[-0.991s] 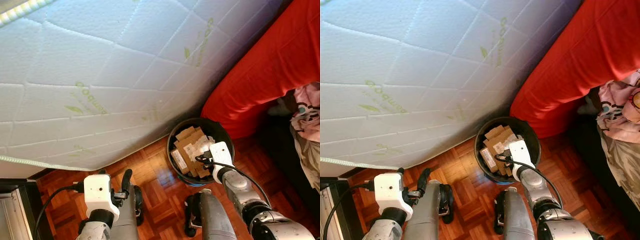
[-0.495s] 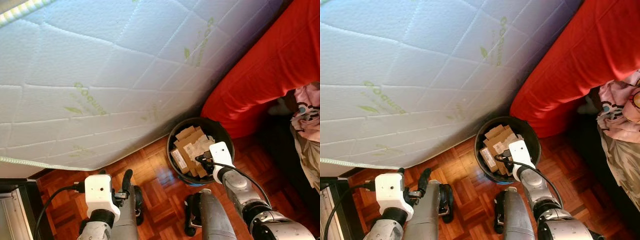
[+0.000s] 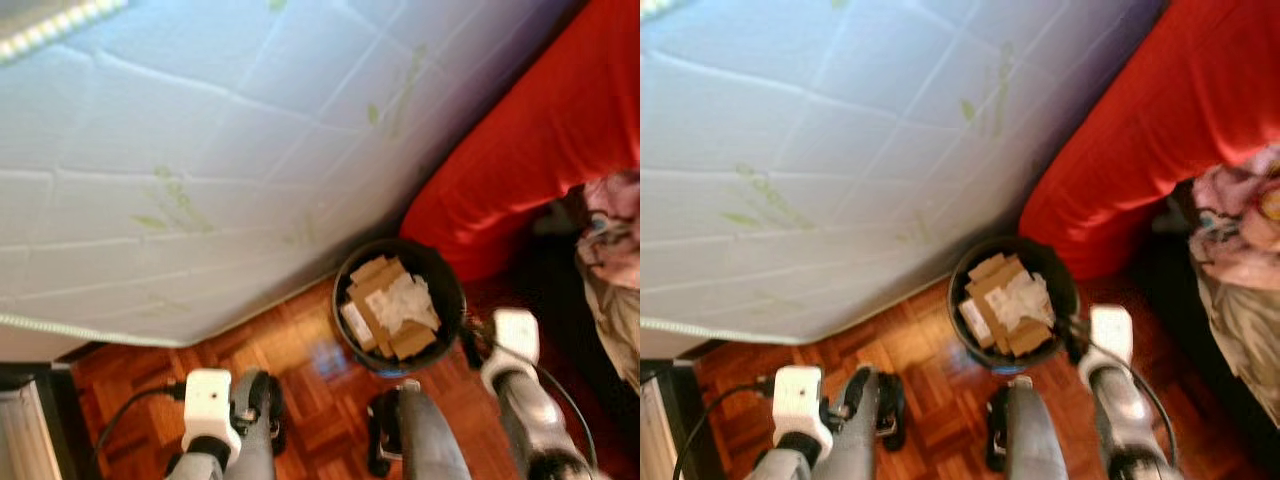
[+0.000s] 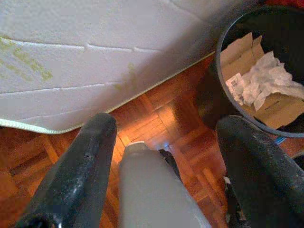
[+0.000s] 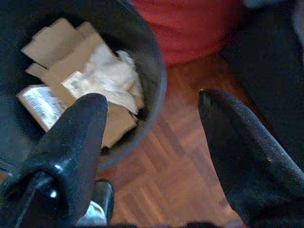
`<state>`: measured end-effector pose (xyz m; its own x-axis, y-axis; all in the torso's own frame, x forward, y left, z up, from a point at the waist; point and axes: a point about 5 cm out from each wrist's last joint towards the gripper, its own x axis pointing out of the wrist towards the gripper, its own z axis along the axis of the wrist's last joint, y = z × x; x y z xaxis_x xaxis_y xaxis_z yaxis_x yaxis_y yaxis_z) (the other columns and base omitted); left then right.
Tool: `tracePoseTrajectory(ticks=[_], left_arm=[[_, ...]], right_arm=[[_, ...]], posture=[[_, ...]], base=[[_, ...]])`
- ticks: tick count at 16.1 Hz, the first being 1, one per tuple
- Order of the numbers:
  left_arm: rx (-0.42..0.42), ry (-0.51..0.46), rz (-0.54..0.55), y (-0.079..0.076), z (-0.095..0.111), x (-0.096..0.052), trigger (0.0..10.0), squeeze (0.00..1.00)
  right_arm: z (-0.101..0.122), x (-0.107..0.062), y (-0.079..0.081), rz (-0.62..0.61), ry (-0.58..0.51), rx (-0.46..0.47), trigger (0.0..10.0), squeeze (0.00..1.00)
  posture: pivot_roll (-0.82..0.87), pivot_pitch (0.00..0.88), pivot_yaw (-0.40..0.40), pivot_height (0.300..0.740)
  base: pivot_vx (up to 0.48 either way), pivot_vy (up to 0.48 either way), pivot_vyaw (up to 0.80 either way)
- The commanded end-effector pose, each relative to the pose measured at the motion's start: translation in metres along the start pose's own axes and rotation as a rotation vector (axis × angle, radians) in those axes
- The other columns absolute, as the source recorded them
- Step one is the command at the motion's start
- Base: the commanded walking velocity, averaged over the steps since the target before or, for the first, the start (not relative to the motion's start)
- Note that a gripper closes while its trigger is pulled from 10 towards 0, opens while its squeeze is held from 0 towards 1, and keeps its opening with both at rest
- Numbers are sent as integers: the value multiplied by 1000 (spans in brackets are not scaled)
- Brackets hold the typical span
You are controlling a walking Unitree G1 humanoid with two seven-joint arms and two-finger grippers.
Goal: Clean up the room
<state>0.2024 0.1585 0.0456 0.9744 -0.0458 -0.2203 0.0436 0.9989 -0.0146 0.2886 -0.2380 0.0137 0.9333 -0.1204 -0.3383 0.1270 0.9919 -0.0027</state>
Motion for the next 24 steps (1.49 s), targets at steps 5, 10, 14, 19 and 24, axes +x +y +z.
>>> tracePoseTrajectory(ticks=[5,10,14,19,24], left_arm=[[36,151,9,25,-50,2,10000,0],[35,225,37,38,-74,9,10000,0],[-10,343,75,44,-97,10,10000,0],[-81,505,176,55,-123,-4,10000,0],[-116,562,204,52,-131,-8,10000,0]], right_arm=[[-23,-15,12,13,-22,64,10000,0],[-42,-24,32,47,29,85,10000,0],[-79,-43,27,27,197,69,10000,0],[-123,-72,23,17,451,36,10000,0],[-126,-74,29,38,478,33,10000,0]], posture=[[87,238,0,661],[65,158,8,661],[34,117,7,661],[18,90,2,701],[-11,49,4,740]], base=[[0,0,0],[0,0,0],[0,0,0],[0,0,0],[0,0,0]])
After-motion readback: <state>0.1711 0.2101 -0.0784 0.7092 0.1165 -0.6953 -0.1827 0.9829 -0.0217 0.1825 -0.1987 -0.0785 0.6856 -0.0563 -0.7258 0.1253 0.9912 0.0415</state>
